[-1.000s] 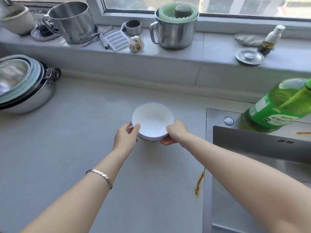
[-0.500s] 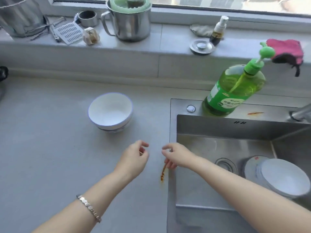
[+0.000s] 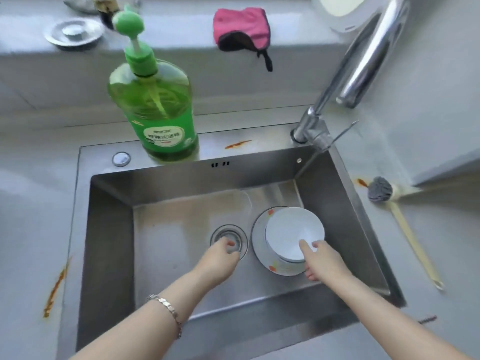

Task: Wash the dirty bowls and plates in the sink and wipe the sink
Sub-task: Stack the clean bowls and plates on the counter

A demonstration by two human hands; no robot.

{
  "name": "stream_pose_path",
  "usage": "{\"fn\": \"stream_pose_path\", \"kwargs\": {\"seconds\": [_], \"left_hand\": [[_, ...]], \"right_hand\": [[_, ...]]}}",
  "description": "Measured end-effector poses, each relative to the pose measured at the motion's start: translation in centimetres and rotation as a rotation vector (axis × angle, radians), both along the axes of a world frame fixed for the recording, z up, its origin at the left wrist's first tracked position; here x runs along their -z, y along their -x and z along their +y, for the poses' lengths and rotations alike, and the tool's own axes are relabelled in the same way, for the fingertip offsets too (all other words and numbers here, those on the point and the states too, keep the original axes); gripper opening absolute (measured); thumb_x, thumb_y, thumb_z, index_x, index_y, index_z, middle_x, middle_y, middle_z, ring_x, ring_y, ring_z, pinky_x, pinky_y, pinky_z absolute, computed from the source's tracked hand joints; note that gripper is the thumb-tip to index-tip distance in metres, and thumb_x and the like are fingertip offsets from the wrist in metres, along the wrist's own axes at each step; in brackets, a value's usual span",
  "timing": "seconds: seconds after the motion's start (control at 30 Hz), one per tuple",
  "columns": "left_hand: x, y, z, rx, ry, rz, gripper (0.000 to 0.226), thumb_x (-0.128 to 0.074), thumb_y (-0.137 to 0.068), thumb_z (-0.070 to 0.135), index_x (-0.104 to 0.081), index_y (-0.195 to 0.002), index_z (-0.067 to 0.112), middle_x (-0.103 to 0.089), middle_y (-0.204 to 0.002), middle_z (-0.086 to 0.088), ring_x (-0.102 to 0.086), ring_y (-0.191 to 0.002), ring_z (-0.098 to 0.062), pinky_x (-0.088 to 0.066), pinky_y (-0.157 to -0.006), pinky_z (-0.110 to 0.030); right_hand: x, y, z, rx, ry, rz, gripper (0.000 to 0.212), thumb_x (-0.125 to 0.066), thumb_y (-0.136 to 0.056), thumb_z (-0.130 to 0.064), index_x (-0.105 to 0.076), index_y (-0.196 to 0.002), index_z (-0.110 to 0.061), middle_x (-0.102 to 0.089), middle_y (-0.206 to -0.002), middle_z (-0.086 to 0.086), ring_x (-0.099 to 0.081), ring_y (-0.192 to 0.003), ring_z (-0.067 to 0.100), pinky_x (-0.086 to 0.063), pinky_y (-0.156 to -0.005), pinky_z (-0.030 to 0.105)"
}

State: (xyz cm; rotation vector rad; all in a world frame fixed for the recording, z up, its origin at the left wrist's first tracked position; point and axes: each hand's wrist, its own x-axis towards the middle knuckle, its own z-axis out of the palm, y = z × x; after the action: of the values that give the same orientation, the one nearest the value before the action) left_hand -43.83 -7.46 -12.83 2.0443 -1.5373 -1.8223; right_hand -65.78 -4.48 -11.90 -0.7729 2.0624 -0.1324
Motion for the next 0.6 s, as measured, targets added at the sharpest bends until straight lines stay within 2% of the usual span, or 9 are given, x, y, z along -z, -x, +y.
{"fn": "stream_pose_path", "kwargs": {"seconds": [0.03, 0.07, 0.13, 0.17, 0.23, 0.3, 0.4, 0.5, 0.6], "left_hand": [[0.7, 1.6, -0.1, -0.004, -0.011, -0.002, 0.041, -0.045, -0.091, 0.021, -0.043, -0.131, 0.014, -0.061, -0.113, -0.010, -0.061, -0.102, -0.024, -0.045, -0.078, -0.027], [1.4, 3.2, -0.2, -0.018, -0.017, 0.005, 0.044, -0.045, -0.092, 0.021, -0.040, -0.135, 0.014, -0.062, -0.110, -0.008, -0.062, -0.099, -0.023, -0.045, -0.075, -0.027], [2.2, 5.8, -0.3, -0.083, -0.035, 0.030, 0.046, -0.045, -0.092, 0.018, -0.037, -0.137, 0.013, -0.058, -0.085, -0.001, -0.060, -0.083, -0.021, -0.044, -0.064, -0.026], [2.6, 6.8, -0.4, -0.118, -0.042, 0.033, 0.045, -0.045, -0.092, 0.017, -0.038, -0.136, 0.013, -0.053, -0.077, 0.002, -0.057, -0.079, -0.021, -0.045, -0.064, -0.027], [3.5, 8.2, -0.6, -0.179, -0.066, 0.036, 0.047, -0.046, -0.092, 0.016, -0.037, -0.137, 0.013, -0.053, -0.081, 0.001, -0.056, -0.081, -0.022, -0.049, -0.075, -0.032], [4.1, 9.4, -0.9, -0.237, -0.128, 0.057, 0.055, -0.049, -0.092, 0.018, -0.031, -0.143, 0.017, -0.057, -0.104, -0.006, -0.058, -0.087, -0.023, -0.050, -0.082, -0.034], [4.3, 10.1, -1.1, -0.298, -0.189, 0.125, 0.060, -0.051, -0.092, 0.017, -0.026, -0.146, 0.022, -0.049, -0.131, -0.010, -0.056, -0.093, -0.024, -0.052, -0.075, -0.030], [4.6, 10.5, -1.3, -0.319, -0.223, 0.210, 0.057, -0.049, -0.093, 0.011, -0.029, -0.144, 0.026, -0.051, -0.124, -0.004, -0.054, -0.092, -0.023, -0.053, -0.065, -0.025], [5.1, 11.0, -1.7, -0.319, -0.222, 0.212, 0.055, -0.050, -0.092, 0.009, -0.035, -0.142, 0.025, -0.054, -0.115, -0.006, -0.056, -0.084, -0.024, -0.054, -0.055, -0.021]], "right_hand": [[0.3, 1.7, -0.4, 0.010, -0.007, 0.014, 0.056, -0.042, -0.093, -0.042, -0.032, -0.136, -0.007, -0.060, -0.100, 0.015, -0.066, -0.063, 0.030, -0.057, -0.069, 0.041], [0.8, 3.1, -0.8, 0.025, -0.022, 0.019, 0.059, -0.041, -0.094, -0.042, -0.025, -0.140, -0.007, -0.057, -0.107, 0.014, -0.066, -0.063, 0.030, -0.057, -0.063, 0.038], [1.8, 5.3, -2.0, 0.071, -0.088, -0.017, 0.064, -0.038, -0.096, -0.041, -0.011, -0.147, -0.013, -0.050, -0.126, 0.016, -0.065, -0.060, 0.027, -0.056, -0.051, 0.031], [2.5, 6.1, -2.6, 0.064, -0.126, -0.054, 0.062, -0.036, -0.097, -0.039, -0.010, -0.148, -0.014, -0.048, -0.130, 0.017, -0.066, -0.057, 0.026, -0.056, -0.049, 0.030], [3.5, 6.9, -3.4, -0.007, -0.144, -0.153, 0.047, -0.030, -0.100, -0.028, -0.024, -0.142, -0.009, -0.059, -0.110, 0.022, -0.064, -0.046, 0.021, -0.054, -0.043, 0.027], [4.5, 7.2, -3.5, -0.042, -0.118, -0.217, 0.038, -0.025, -0.099, -0.015, -0.032, -0.134, -0.004, -0.062, -0.087, 0.022, -0.063, -0.043, 0.019, -0.052, -0.041, 0.026], [5.2, 7.1, -2.8, -0.044, -0.069, -0.212, 0.038, -0.023, -0.098, -0.013, -0.031, -0.135, -0.010, -0.063, -0.093, 0.023, -0.065, -0.052, 0.026, -0.055, -0.048, 0.030], [5.5, 7.3, -2.6, -0.088, -0.039, -0.172, 0.039, -0.024, -0.097, -0.015, -0.032, -0.135, -0.013, -0.064, -0.085, 0.020, -0.060, -0.049, 0.024, -0.053, -0.049, 0.028], [5.4, 7.9, -2.2, -0.097, 0.006, -0.180, 0.036, -0.029, -0.097, -0.020, -0.039, -0.131, -0.019, -0.063, -0.083, 0.012, -0.061, -0.053, 0.023, -0.056, -0.055, 0.030]]}}
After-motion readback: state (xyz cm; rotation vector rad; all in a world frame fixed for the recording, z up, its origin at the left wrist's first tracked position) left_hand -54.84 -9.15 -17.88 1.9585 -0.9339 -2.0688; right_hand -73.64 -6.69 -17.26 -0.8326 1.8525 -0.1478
